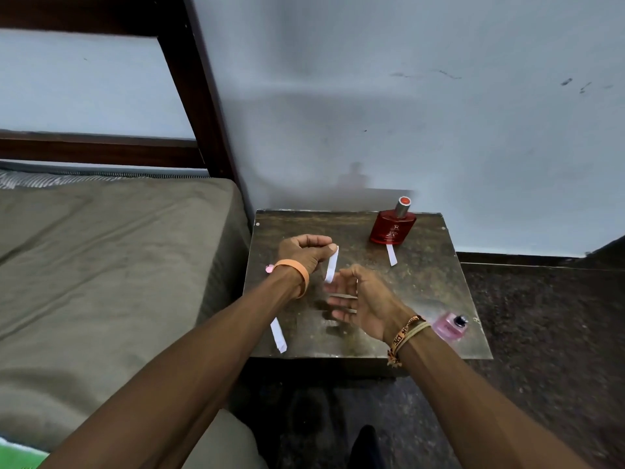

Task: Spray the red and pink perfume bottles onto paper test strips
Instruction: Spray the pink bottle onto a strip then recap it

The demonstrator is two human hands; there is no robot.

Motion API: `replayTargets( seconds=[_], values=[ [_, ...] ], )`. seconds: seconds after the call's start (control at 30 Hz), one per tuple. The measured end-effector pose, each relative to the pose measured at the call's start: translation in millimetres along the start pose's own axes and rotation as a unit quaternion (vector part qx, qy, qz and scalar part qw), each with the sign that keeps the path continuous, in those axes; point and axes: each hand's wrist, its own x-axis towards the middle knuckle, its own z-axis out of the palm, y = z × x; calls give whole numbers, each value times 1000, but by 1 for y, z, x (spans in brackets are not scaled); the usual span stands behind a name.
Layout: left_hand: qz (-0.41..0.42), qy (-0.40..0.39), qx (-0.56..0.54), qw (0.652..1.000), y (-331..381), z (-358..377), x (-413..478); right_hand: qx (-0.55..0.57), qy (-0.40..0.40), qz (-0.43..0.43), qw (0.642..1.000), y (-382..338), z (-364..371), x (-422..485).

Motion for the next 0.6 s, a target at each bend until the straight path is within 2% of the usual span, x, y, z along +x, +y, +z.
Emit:
replayTargets(
  seconds=[0.23, 0.6],
  values=[
    [70, -13, 85, 994, -18, 0, 45, 44, 2, 59, 997, -6, 8, 48],
    [154, 6, 215, 964, -34, -1, 91, 63, 16, 75, 995, -17, 10, 84]
  ],
)
